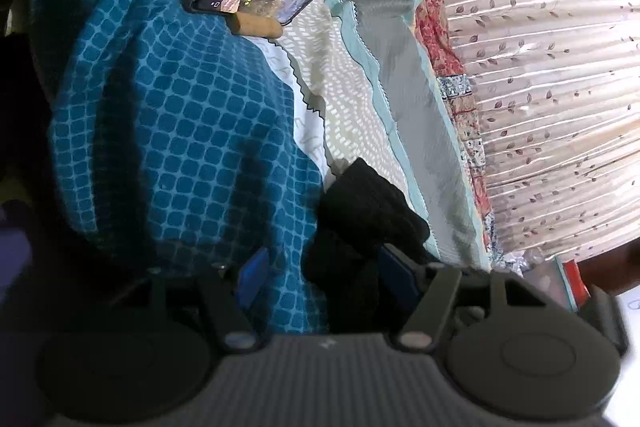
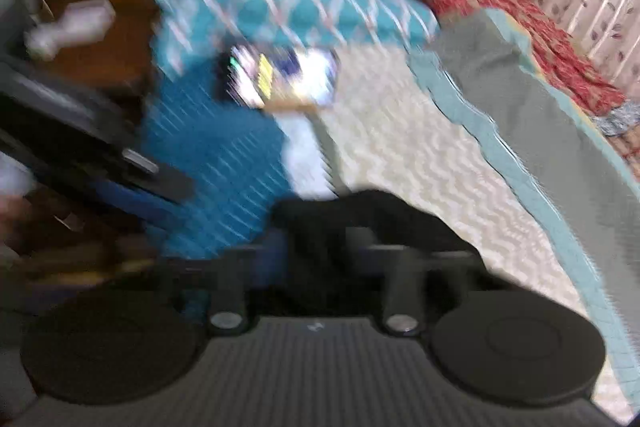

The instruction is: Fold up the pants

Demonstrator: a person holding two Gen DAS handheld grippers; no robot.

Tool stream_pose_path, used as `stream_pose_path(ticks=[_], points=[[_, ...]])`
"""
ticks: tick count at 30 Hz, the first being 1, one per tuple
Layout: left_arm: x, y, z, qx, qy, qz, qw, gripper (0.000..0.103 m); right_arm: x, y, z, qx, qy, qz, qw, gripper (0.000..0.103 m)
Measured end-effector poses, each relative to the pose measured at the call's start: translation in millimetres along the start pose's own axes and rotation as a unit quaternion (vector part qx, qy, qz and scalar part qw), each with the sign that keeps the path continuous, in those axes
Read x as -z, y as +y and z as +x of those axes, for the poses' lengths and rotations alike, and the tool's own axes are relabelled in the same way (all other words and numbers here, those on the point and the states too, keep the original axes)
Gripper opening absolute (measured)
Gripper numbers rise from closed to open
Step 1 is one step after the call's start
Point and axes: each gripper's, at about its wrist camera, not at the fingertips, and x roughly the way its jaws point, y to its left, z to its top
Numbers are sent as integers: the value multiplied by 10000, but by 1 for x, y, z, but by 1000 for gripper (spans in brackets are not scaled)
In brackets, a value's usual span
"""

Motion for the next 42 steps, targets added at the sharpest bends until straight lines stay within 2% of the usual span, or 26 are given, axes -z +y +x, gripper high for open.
stream_pose_path(ticks=[2, 3, 5, 6, 8, 10, 12, 13, 15, 16, 19, 21, 23, 25, 26, 27, 29, 31, 32, 34, 36, 37, 39, 40, 41, 42], points=[[0, -2, 3, 132, 58, -2, 9999, 62, 7, -38, -8, -70, -271, 1266, 9916, 6], [0, -5, 6, 206, 105, 45, 9997, 62, 14, -66, -20, -77, -455, 2130, 9760, 6], [-1, -11, 19, 350, 219, 192, 9990, 63, 33, -105, -40, -54, -745, 3405, 9373, 6], [-1, -15, 28, 393, 319, 240, 9984, 66, 40, -114, -51, -31, -839, 3713, 9247, 6], [0, -15, 46, 378, 559, 261, 9974, 79, 48, -124, -62, 42, -924, 3899, 9162, 6], [2, -12, 65, 316, 731, 164, 9967, 81, 52, -123, -69, 20, -938, 3930, 9147, 6], [1, -9, 76, 456, 690, -22, 9966, 69, 54, -116, -70, -107, -958, 3936, 9142, 6], [-1, -10, 77, 532, 599, 9, 9968, 40, 51, -112, -65, -219, -951, 3899, 9157, 6], [-10, -15, 76, 784, 423, 84, 9960, 29, 49, -106, -67, -521, -924, 3783, 9196, 6], [-14, -19, 71, 883, 293, 158, 9955, 10, 47, -101, -68, -686, -934, 3725, 9208, 6], [-28, -38, 38, 1245, -278, 722, 9892, 11, 28, -82, -67, -1205, -1078, 3404, 9263, 6], [-28, -40, 23, 1190, -554, 1039, 9859, 11, 20, -63, -60, -1542, -990, 3174, 9304, 6], [-23, -30, 24, 752, -553, 1183, 9886, 11, 15, -45, -35, -1624, -698, 3040, 9361, 7], [-15, -11, 37, 28, -280, 1107, 9935, 13, 21, -25, 2, -1533, -140, 2920, 9439, 9], [-12, -1, 42, -294, -140, 964, 9948, 16, 27, -16, 20, -1426, 149, 2801, 9492, 10], [-11, 9, 41, -291, -80, 753, 9967, 18, 31, -12, 27, -1384, 209, 2765, 9507, 10], [-14, 14, 29, -39, -183, 434, 9989, 21, 32, -15, 20, -1515, 40, 2893, 9452, 14], [-24, 6, 8, -120, -668, 592, 9959, 26, 27, -27, -3, -1695, -199, 2840, 9435, 25], [-30, -1, 1, -119, -836, 739, 9937, 28, 27, -34, -15, -1637, -382, 2778, 9458, 29], [-46, -20, -1, -48, -893, 1139, 9895, 32, 33, -49, -42, -1320, -724, 2733, 9501, 30], [-57, -47, 14, -287, -743, 1763, 9811, 47, 49, -67, -59, -911, -816, 2903, 9491, 30], [-62, -63, 28, -438, -657, 2094, 9746, 59, 60, -74, -65, -700, -800, 3031, 9470, 30], [-67, -85, 56, -464, -403, 2788, 9584, 72, 83, -85, -71, -277, -682, 3309, 9408, 32], [-70, -93, 77, -495, -152, 3061, 9506, 91, 94, -90, -74, -80, -637, 3470, 9357, 32], [-72, -97, 97, -536, 141, 3168, 9469, 102, 103, -95, -76, 97, -595, 3630, 9298, 32], [-75, -99, 121, -520, 532, 3195, 9446, 103, 113, -101, -79, 287, -544, 3781, 9237, 32]])
